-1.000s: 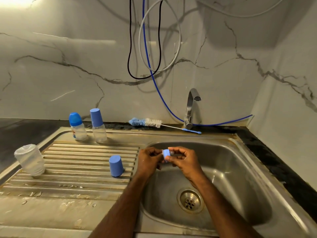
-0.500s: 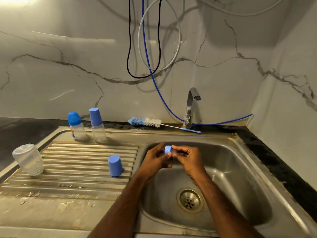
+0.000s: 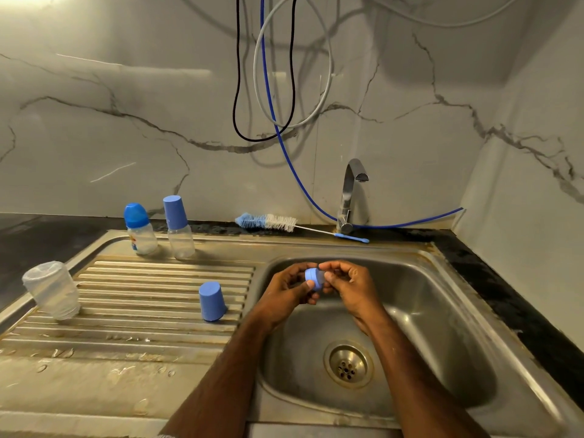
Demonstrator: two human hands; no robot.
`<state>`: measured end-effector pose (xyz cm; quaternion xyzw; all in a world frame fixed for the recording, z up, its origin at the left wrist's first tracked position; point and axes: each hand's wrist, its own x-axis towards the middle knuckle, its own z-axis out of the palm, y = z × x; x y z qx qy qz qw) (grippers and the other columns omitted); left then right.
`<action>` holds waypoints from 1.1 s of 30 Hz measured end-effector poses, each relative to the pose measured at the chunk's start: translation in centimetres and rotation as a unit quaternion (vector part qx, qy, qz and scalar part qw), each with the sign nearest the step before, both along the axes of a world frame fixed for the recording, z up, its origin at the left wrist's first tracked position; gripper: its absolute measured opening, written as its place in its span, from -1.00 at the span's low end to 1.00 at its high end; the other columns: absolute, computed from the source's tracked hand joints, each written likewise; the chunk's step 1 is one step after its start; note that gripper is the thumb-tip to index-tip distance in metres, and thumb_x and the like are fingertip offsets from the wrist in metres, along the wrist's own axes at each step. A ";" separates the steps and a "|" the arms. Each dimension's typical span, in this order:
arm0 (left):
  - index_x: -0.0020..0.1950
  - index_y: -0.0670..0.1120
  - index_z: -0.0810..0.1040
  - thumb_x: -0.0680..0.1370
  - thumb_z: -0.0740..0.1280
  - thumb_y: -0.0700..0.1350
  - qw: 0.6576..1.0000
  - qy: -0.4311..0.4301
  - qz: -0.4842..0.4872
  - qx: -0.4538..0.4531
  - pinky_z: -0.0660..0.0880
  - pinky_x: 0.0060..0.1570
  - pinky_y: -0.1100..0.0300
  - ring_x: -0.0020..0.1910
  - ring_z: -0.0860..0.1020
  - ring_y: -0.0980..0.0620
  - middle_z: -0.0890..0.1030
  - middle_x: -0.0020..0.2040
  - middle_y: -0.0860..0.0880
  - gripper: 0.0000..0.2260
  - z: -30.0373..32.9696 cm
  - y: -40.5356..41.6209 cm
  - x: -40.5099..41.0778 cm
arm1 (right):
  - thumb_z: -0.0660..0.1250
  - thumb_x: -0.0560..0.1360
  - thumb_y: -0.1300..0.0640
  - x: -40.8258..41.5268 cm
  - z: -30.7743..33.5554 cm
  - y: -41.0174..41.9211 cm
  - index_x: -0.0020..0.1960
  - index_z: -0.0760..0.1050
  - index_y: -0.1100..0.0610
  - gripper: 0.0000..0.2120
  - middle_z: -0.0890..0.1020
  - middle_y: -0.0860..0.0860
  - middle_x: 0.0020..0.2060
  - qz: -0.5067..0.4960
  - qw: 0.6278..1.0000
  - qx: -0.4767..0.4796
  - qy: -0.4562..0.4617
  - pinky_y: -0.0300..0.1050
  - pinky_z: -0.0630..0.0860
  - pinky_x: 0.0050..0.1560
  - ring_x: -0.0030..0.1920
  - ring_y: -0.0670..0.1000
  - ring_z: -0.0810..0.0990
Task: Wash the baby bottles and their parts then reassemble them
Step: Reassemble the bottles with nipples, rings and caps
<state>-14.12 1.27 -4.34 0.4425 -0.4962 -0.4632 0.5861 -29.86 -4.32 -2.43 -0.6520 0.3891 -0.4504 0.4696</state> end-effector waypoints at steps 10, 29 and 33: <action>0.33 -0.21 0.53 0.61 0.33 -0.27 0.999 0.015 0.023 -0.020 0.61 -0.08 0.09 0.06 0.65 -0.12 0.64 0.19 -0.24 -0.72 -0.1 0.2 0.3 | 0.53 0.41 0.35 -0.1 0.5 0.8 0.06 0.70 0.17 -0.75 0.71 -0.08 -0.13 0.009 0.998 -0.041 0.051 -0.41 0.54 -0.09 -0.11 -0.18 0.68; 0.18 -0.27 0.56 0.69 0.16 0.09 0.989 0.092 -0.070 0.090 0.54 -0.38 0.22 -0.32 0.58 -0.01 0.62 -0.18 -0.21 -0.57 0.1 0.3 -0.2 | 0.52 0.44 0.28 -2.0 0.5 0.4 0.12 0.69 0.10 -0.73 0.73 0.09 0.00 0.144 0.987 0.047 -0.046 -0.05 0.68 -0.08 -0.05 0.12 0.73; 0.21 -0.24 0.57 0.66 0.11 0.21 0.992 0.064 -0.059 0.096 0.53 -0.40 0.24 -0.32 0.58 -0.01 0.64 -0.17 -0.20 -0.46 -0.1 0.2 0.5 | 0.54 0.37 0.39 -1.5 0.6 0.7 0.12 0.68 0.05 -0.60 0.72 0.02 0.02 0.136 0.991 -0.011 0.007 -0.13 0.66 -0.03 0.00 0.05 0.72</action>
